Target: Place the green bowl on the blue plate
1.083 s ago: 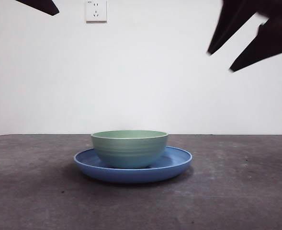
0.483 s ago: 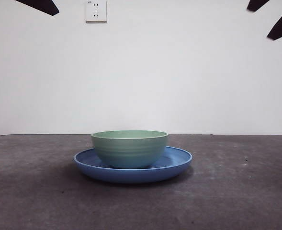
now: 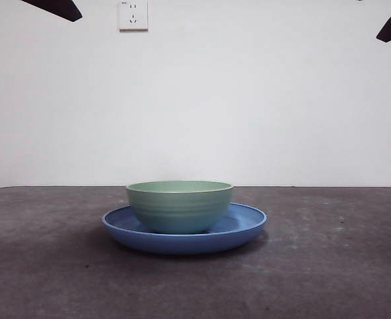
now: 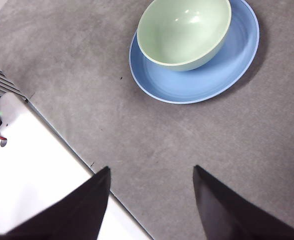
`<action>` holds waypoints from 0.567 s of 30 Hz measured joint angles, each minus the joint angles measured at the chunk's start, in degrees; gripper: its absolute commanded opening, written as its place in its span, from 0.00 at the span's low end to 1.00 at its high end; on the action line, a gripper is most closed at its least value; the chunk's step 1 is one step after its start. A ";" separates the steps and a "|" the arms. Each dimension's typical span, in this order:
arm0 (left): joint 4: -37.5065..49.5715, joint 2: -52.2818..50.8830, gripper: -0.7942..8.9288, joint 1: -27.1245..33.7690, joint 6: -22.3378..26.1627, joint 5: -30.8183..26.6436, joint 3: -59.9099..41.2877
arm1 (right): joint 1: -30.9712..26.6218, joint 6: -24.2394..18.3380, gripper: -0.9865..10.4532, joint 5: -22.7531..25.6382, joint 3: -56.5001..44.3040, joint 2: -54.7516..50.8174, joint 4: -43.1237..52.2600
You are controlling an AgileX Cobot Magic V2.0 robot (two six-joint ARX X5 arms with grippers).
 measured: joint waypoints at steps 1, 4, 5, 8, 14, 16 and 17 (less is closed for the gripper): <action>0.00 0.00 0.29 0.00 0.00 0.00 0.00 | 0.00 0.00 0.28 0.02 0.00 0.00 0.00; 0.00 0.00 0.11 0.00 0.00 0.00 0.00 | 0.00 0.00 0.09 0.17 0.00 0.00 0.00; 0.02 0.00 0.09 0.00 0.00 0.00 0.00 | 0.00 -0.04 0.09 0.17 0.00 0.00 0.00; 0.02 0.00 0.09 0.00 0.00 0.00 0.00 | 0.00 -0.15 0.09 0.20 0.00 0.00 0.33; 0.02 0.00 0.09 0.00 0.00 0.00 0.00 | 0.00 -0.15 0.09 0.20 0.00 0.00 1.07; 0.02 0.00 0.09 0.00 0.00 0.00 0.00 | 0.00 -0.13 0.09 0.20 0.00 0.00 1.44; 0.02 0.00 0.09 0.00 0.00 0.00 0.00 | 0.00 -0.13 0.09 0.20 0.00 0.00 1.73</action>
